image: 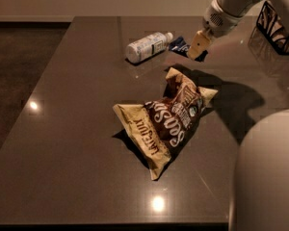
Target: Move rxbar blueberry near blue plastic bottle
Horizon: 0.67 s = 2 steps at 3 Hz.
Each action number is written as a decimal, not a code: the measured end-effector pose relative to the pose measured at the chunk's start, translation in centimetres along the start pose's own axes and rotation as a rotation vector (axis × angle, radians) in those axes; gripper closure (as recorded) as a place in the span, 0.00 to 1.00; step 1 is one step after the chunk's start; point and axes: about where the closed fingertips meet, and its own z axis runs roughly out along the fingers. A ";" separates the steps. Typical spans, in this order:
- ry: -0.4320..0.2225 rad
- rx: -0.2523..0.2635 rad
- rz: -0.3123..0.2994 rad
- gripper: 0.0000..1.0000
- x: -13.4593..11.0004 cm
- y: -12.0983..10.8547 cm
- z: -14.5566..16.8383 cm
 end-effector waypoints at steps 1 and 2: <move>-0.024 -0.006 0.046 1.00 -1.3 -0.9 2.8; -0.040 -0.013 0.073 1.00 -2.7 -1.3 5.3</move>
Offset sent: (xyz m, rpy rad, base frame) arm 0.0605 0.0388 -0.0481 0.0877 -0.0006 -0.0906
